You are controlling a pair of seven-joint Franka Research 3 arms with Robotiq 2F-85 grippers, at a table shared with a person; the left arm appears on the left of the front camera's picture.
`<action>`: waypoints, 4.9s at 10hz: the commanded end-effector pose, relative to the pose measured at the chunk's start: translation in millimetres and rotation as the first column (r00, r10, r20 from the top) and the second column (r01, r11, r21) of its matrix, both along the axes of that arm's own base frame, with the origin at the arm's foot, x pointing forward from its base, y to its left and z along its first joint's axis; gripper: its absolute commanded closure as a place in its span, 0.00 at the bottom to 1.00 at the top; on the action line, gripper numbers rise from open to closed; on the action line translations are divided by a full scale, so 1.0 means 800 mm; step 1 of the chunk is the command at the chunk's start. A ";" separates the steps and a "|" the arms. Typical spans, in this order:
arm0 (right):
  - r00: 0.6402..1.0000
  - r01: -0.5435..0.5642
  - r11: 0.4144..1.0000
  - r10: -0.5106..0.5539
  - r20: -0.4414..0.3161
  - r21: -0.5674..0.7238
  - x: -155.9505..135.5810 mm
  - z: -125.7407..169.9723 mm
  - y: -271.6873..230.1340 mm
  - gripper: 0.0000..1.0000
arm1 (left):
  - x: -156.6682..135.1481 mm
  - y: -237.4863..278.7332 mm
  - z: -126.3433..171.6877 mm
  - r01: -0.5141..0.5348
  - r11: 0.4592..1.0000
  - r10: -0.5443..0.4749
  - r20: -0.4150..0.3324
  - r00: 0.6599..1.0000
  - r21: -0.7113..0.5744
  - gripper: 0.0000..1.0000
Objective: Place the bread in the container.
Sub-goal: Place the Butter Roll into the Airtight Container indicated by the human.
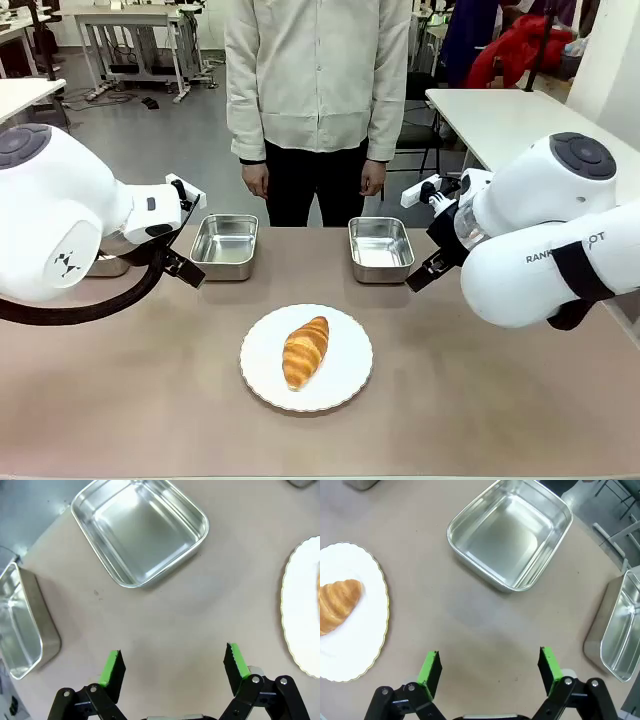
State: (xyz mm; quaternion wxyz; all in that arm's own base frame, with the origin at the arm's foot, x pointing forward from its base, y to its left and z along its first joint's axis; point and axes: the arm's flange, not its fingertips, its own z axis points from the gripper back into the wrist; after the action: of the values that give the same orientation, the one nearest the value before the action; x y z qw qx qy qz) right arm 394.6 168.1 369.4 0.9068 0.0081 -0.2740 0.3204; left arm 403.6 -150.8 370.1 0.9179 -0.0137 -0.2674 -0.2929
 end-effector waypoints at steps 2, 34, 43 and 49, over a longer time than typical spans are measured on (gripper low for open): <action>1.000 0.000 1.000 0.000 0.000 0.000 0.000 0.000 0.000 0.00 | 0.000 0.000 0.000 0.000 1.000 0.000 0.000 1.000 0.000 0.00; 0.944 -0.328 0.852 0.284 0.166 0.408 0.061 0.267 -0.358 0.00 | 0.024 0.354 0.259 0.500 0.771 -0.448 0.223 0.866 -0.394 0.00; 0.954 -0.299 0.857 0.262 0.143 0.420 0.055 0.264 -0.360 0.00 | 0.025 0.348 0.251 0.477 0.771 -0.436 0.197 0.878 -0.422 0.00; 0.954 -0.299 0.857 0.262 0.143 0.420 0.055 0.264 -0.360 0.00 | 0.025 0.348 0.251 0.477 0.771 -0.436 0.197 0.878 -0.422 0.00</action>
State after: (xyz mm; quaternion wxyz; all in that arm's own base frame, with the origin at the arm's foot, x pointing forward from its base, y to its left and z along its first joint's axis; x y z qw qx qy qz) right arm 437.9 -120.7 581.0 0.8202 0.2327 -0.3617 0.3771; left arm 426.0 128.6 569.0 0.7843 -0.2774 -0.3502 -0.4305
